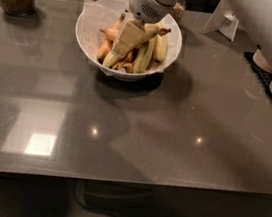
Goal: Pick banana from white bowl
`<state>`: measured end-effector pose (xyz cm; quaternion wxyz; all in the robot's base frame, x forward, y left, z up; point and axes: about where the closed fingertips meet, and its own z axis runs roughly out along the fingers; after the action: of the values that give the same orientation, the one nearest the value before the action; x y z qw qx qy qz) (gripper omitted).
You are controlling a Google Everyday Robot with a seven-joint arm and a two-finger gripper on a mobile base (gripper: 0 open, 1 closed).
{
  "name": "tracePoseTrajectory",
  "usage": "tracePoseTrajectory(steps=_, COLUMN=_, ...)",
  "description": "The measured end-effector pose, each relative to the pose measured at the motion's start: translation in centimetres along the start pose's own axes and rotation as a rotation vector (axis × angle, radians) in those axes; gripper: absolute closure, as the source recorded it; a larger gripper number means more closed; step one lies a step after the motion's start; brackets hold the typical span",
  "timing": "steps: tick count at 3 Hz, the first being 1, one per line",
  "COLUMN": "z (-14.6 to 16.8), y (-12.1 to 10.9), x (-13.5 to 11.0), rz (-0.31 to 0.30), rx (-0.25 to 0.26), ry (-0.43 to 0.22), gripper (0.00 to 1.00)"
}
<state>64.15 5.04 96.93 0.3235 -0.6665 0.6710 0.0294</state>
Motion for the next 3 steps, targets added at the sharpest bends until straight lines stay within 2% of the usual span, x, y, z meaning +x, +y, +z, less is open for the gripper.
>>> tracePoseTrajectory(steps=1, z=1.1, y=0.1, x=1.3, rz=0.008, rx=0.016, ry=0.021, gripper=0.19)
tracePoseTrajectory(steps=3, z=2.7, y=-1.1, x=3.3, rz=0.000, rx=0.078, ry=0.087, gripper=0.24)
